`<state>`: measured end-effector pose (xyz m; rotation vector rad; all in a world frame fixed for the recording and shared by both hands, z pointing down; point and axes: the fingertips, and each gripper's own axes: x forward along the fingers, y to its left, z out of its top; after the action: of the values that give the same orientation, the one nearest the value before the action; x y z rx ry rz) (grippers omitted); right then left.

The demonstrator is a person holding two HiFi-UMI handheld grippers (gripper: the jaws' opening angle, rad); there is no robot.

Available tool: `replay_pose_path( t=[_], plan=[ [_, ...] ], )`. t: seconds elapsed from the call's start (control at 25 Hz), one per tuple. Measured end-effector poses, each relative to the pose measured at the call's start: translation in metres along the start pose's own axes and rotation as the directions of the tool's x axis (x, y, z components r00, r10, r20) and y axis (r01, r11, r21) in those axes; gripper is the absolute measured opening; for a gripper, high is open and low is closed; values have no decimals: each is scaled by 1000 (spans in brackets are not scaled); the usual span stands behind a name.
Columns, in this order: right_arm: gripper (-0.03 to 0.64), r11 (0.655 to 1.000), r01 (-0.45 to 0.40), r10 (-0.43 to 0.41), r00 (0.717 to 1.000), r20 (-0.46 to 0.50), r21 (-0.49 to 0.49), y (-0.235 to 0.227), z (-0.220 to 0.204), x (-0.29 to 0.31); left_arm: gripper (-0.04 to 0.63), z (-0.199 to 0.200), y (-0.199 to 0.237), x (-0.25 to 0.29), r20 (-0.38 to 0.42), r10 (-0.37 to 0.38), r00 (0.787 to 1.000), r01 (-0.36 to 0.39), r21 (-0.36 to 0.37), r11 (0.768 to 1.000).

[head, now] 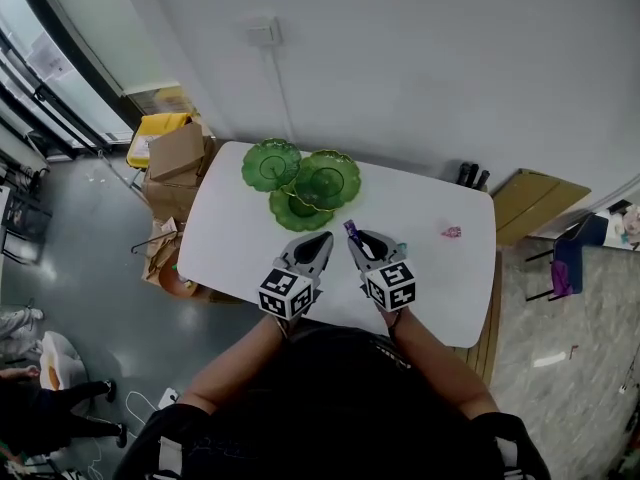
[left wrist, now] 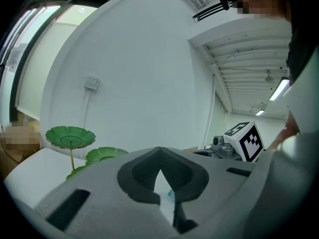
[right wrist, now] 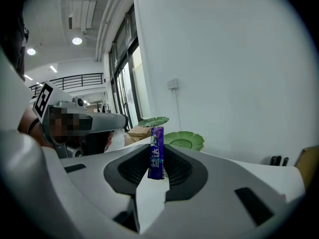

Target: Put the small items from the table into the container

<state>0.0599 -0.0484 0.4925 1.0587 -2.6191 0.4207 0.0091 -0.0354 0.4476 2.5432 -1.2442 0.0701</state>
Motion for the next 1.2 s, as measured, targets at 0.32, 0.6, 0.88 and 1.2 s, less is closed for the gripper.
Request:
replay_pose_path(
  t=[0.32, 0.6, 0.88, 1.2],
  plan=[
    [91, 997, 71, -71, 997, 10, 25, 40, 14, 53, 8, 8, 61, -29, -15, -76, 997, 76, 3, 997],
    [91, 990, 136, -136, 991, -1, 42, 76, 12, 96, 8, 3, 109, -59, -31, -152, 988, 152, 6, 988],
    [91, 981, 184, -181, 983, -41, 60, 96, 1, 112, 8, -8, 126, -69, -46, -218, 975, 217, -23, 976],
    [91, 977, 202, -197, 978, -72, 72, 97, -9, 126, 8, -24, 136, -69, -65, -245, 967, 242, -52, 969]
  ],
)
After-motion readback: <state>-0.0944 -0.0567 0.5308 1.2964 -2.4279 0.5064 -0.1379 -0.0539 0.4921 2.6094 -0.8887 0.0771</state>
